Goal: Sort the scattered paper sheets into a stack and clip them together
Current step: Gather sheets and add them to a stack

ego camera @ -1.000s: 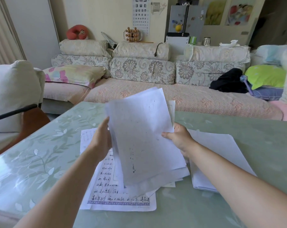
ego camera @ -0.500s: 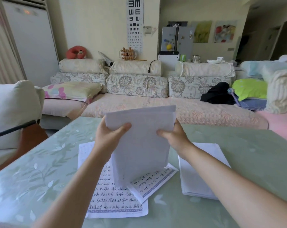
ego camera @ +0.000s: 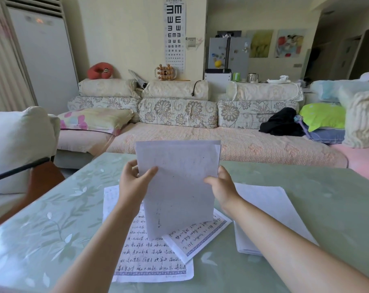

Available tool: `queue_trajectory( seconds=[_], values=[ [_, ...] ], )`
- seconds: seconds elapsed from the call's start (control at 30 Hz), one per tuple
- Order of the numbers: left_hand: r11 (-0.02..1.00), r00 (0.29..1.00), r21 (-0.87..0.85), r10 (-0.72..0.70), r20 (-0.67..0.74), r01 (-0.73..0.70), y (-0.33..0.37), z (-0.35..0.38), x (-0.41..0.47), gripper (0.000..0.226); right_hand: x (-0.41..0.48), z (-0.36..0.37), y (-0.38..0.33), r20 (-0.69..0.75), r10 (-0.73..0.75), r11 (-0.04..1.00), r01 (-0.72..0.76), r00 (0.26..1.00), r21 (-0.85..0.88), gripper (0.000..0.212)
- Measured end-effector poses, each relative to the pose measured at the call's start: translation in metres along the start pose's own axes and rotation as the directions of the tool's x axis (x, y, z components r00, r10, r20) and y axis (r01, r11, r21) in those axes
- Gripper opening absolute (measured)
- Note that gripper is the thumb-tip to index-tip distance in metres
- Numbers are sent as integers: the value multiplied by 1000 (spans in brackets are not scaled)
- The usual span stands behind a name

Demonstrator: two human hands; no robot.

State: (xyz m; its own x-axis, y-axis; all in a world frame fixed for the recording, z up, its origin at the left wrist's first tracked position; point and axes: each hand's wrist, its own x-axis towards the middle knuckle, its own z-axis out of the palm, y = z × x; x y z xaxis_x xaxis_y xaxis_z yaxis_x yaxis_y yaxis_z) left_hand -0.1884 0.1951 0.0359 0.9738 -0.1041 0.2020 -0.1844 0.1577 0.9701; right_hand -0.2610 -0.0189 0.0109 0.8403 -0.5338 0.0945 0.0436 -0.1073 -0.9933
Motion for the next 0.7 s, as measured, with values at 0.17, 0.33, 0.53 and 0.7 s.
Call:
queue_trajectory(
  seconds=[0.17,0.33,0.53,0.7],
  values=[
    [990,996,125,-71,49,64,-10,9,-4,24,-1,6,15,67,42,987,-30,997,-158,38],
    [985,998,169,-36,48,28,-3,18,4,25,6,-11,2,82,17,971,3,996,-238,38],
    [902,903,321,-368,219,289,-17,63,11,13,16,-77,0,-64,141,974,-150,988,-168,29],
    [856,820,422,-457,344,299,-54,131,-8,28,7,-145,31,-221,214,944,-260,951,-204,28]
  ],
)
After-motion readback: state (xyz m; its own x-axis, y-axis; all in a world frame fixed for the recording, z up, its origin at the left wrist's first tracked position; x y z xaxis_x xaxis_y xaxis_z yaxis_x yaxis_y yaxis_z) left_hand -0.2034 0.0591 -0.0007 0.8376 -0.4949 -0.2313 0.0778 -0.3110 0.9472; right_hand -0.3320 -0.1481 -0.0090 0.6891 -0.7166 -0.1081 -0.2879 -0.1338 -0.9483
